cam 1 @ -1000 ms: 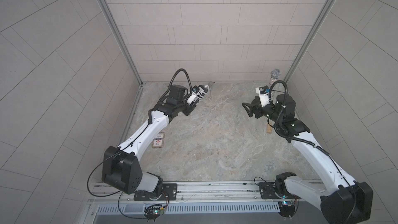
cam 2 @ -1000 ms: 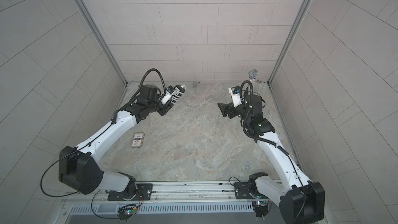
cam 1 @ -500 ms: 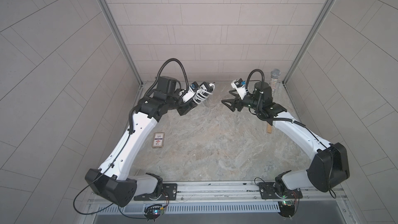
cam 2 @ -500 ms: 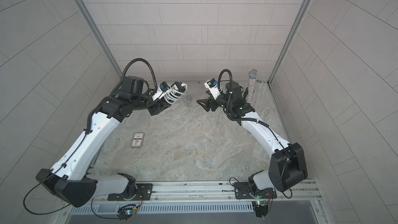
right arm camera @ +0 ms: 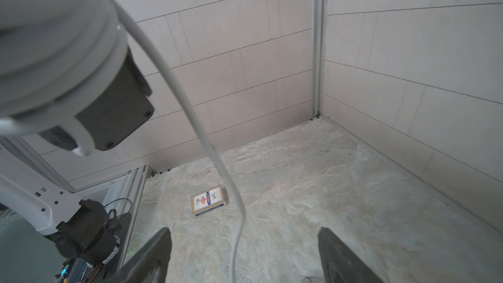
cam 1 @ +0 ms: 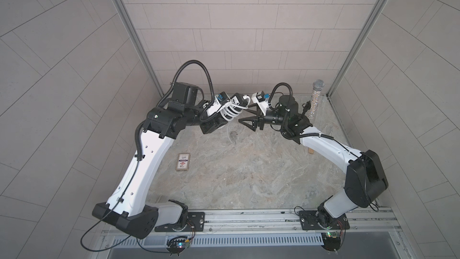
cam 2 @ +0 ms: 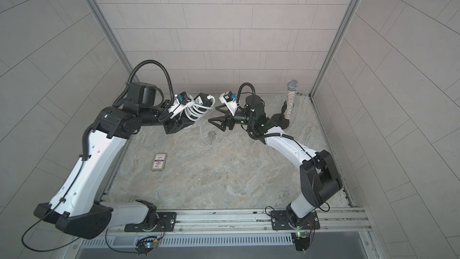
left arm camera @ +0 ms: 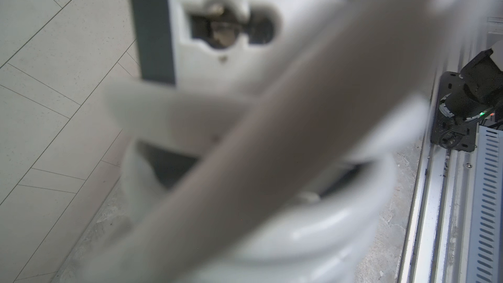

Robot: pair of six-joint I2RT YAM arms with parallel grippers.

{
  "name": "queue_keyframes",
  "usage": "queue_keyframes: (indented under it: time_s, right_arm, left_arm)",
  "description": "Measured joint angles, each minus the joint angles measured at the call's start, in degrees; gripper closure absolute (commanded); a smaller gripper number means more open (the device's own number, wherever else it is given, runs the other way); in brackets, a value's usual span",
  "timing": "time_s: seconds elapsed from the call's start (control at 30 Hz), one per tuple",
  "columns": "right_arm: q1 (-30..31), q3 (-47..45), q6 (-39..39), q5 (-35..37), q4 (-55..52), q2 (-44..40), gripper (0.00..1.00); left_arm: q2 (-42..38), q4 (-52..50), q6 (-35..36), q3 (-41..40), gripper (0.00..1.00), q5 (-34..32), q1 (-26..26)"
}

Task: Unwrap the cord wrapped around the power strip
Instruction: Unwrap the power cord from the power strip.

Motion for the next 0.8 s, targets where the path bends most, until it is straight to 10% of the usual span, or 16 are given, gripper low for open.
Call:
queue_keyframes:
  time_s: [0.27,0.8]
  right_arm:
    - [3.65,2.43,1.03,1.84,2.54,3.8,0.23]
    - [4.02,8.35,4.48,2.4,6.84,13.05,0.97]
  left_arm:
    - [0.35,-0.55,-0.09,0.42,1.0,2.32,-0.09]
    - [0.35,-1.29,-1.49,1.22,1.0,4.28,-0.09]
